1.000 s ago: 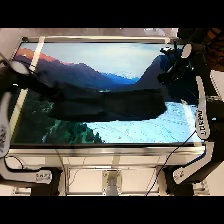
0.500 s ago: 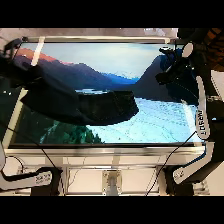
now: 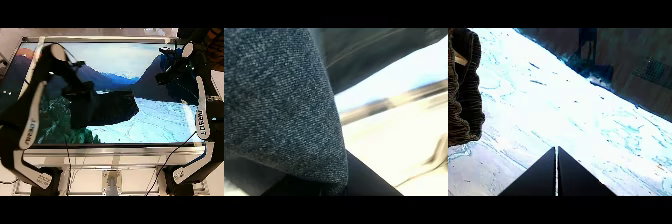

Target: Fold the clothes and pants, and hang the long-sleeved shirts on hangers.

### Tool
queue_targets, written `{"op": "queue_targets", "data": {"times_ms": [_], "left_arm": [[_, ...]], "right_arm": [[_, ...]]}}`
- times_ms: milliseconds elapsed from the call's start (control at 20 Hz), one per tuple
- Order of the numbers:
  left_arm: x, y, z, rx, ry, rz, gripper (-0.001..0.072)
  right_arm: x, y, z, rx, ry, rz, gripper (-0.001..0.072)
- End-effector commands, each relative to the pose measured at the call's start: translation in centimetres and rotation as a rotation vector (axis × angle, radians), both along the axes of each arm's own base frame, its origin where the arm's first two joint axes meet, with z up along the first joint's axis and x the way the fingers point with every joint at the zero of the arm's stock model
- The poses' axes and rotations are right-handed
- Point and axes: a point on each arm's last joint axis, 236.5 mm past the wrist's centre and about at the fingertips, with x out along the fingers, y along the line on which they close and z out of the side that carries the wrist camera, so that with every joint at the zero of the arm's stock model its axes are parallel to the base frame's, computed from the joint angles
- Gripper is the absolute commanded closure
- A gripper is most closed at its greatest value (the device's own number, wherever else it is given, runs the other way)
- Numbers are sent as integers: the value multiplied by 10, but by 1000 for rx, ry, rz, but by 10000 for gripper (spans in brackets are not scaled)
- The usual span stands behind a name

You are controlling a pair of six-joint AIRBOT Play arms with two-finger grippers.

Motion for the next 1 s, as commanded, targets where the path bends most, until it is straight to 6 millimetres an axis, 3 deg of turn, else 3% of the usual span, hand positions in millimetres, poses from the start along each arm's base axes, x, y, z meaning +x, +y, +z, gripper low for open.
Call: {"op": "queue_targets", "data": {"times_ms": [0,150,300,500,750,900,950], "left_arm": [[28,-77,-20,-160,-48,25,690],[26,-113,-36,-228,0,6,690],[22,-135,-50,-241,8,-16,690],[27,-179,-42,-371,-68,-31,689],[27,-211,-47,-453,-132,-71,688],[18,-226,-49,-523,-137,-133,623],[18,-233,-41,-572,-154,-147,497]], "right_arm": [[0,0,0,1,0,-1,692],[1,1,1,5,-3,0,692],[1,9,2,37,-4,5,692],[4,21,5,92,-21,9,692],[4,29,8,126,-21,14,691],[4,30,8,131,-20,15,692],[4,30,8,131,-21,15,692]]}}
